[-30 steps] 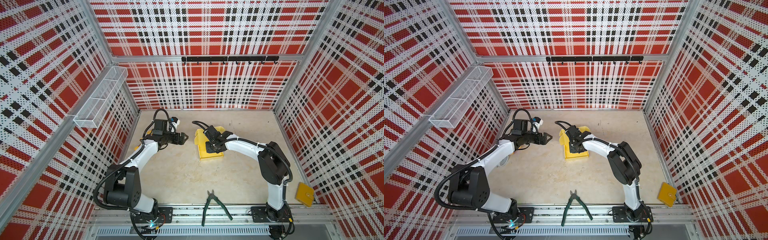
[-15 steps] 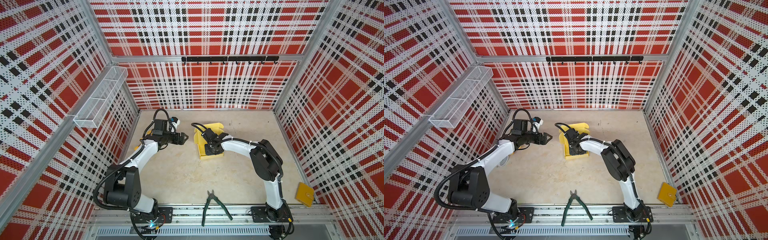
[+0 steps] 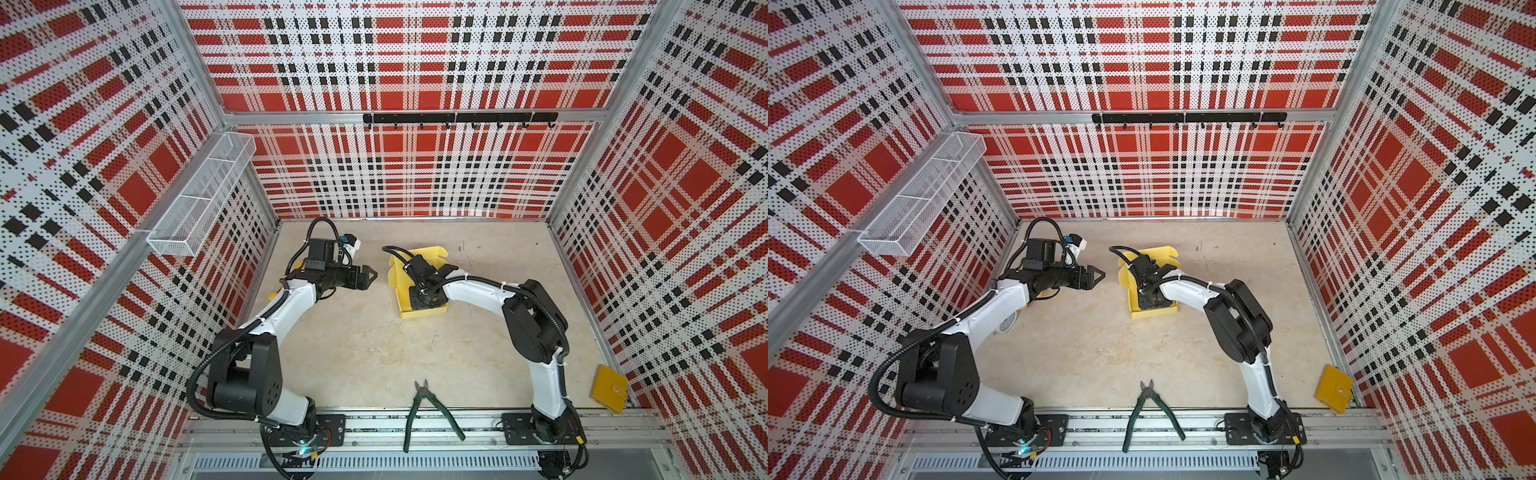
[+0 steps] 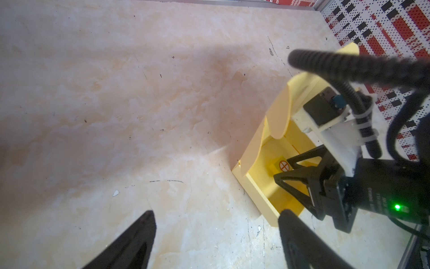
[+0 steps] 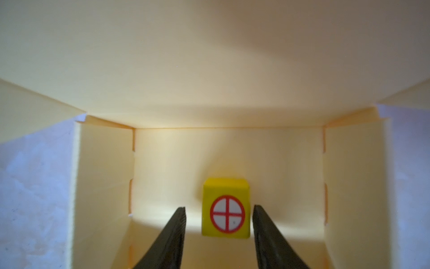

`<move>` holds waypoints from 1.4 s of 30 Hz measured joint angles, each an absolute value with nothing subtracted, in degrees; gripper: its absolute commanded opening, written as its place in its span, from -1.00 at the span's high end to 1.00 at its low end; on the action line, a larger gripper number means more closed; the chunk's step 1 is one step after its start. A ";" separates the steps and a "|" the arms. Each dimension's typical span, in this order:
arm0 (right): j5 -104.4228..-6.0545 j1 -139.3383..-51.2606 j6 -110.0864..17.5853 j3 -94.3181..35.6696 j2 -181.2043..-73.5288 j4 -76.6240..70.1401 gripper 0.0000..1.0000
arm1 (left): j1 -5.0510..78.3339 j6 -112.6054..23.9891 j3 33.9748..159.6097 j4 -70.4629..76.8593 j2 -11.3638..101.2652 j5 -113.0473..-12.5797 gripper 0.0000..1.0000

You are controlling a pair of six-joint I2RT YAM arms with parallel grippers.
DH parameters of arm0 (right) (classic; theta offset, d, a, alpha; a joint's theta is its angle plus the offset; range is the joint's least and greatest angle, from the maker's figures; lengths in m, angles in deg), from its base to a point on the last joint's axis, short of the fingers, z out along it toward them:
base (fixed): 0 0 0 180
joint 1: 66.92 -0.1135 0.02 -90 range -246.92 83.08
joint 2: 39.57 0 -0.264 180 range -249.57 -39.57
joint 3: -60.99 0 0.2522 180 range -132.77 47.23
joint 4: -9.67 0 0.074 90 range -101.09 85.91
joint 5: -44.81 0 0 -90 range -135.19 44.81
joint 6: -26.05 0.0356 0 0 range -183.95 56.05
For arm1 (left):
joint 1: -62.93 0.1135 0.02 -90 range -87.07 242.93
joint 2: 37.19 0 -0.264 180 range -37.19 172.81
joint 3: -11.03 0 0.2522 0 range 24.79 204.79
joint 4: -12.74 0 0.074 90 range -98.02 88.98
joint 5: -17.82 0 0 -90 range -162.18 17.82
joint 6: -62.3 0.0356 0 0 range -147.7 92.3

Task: Fold the paper box

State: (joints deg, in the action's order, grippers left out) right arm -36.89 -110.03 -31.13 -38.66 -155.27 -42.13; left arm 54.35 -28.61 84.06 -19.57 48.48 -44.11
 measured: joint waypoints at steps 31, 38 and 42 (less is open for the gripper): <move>-53.24 -81.94 -41.36 -34.20 -139.40 -34.53 -0.08 | 49.02 -27.34 88.17 -13.03 55.23 -39.61 -0.59; -60.63 -81.68 -45.12 -36.65 -148.29 -31.12 -0.08 | 46.79 -31.54 82.88 -7.00 55.23 -40.26 -0.42; -64.72 -81.70 -45.38 -35.14 -148.45 -28.30 -0.09 | 46.72 -34.01 82.83 -5.14 55.25 -40.96 -0.19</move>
State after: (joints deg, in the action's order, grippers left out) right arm -64.72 -81.70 -45.38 -35.14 -148.45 -28.30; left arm 46.72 -34.01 82.83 -5.14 55.25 -40.96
